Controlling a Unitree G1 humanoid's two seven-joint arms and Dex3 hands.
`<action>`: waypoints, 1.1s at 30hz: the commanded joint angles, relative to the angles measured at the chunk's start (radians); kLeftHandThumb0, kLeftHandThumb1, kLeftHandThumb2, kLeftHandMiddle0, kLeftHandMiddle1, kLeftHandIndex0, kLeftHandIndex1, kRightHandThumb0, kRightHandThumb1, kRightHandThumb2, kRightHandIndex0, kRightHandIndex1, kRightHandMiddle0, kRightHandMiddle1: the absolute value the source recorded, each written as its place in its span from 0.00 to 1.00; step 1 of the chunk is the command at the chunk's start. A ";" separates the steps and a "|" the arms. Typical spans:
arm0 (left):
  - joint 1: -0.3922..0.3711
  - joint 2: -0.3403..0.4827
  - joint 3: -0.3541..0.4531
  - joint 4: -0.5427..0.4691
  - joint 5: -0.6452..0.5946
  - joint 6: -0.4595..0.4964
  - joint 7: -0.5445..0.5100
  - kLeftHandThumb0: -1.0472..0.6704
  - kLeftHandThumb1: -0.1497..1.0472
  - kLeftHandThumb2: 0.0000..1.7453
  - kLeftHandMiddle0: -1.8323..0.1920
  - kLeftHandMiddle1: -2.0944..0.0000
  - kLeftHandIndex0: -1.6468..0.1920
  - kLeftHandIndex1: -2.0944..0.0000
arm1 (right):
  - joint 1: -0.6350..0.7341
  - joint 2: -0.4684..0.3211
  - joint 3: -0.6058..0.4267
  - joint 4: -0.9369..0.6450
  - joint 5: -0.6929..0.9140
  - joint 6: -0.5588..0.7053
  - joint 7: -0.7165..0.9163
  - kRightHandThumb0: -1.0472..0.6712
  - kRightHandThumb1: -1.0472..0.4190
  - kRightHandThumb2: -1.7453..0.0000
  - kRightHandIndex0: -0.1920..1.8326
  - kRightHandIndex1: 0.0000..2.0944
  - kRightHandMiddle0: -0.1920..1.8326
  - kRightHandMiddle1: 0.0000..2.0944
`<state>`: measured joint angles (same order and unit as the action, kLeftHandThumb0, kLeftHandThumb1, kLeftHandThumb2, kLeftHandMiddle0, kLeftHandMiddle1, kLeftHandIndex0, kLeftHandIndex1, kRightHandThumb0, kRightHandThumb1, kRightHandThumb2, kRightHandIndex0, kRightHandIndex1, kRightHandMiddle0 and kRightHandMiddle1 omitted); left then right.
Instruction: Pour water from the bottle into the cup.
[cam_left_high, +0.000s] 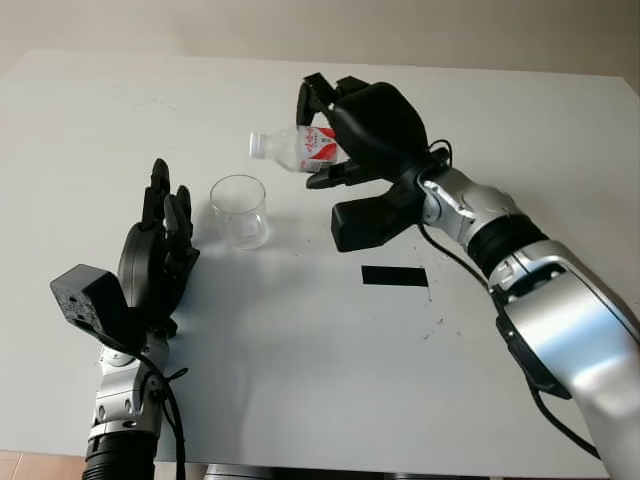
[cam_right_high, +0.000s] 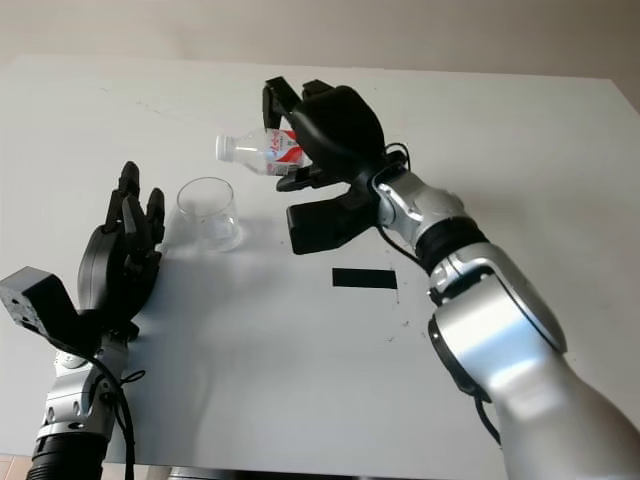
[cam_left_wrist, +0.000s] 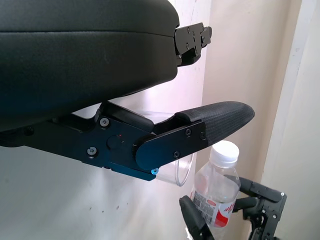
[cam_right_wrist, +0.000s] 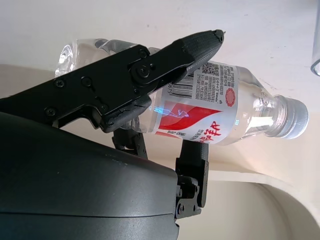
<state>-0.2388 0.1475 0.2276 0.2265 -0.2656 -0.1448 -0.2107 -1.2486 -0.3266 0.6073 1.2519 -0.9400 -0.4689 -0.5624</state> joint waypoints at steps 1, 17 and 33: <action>0.001 -0.006 -0.005 0.001 0.009 -0.012 0.005 0.15 1.00 0.43 0.96 0.97 0.99 0.97 | -0.047 0.002 0.017 0.008 -0.010 0.003 -0.018 0.43 0.01 0.96 0.51 1.00 0.40 1.00; -0.003 -0.011 -0.007 0.014 0.006 -0.018 0.009 0.15 1.00 0.43 0.96 0.98 0.99 0.98 | -0.096 0.002 0.094 0.034 -0.038 -0.016 -0.129 0.42 0.01 0.95 0.66 1.00 0.48 1.00; -0.004 -0.010 -0.009 0.023 0.012 -0.031 0.013 0.14 1.00 0.43 0.96 0.98 0.99 0.97 | -0.122 -0.029 0.163 0.030 -0.107 -0.079 -0.307 0.43 0.00 0.91 0.65 1.00 0.47 1.00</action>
<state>-0.2457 0.1437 0.2202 0.2461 -0.2585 -0.1724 -0.2005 -1.3284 -0.3372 0.7593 1.2889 -1.0357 -0.5368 -0.8419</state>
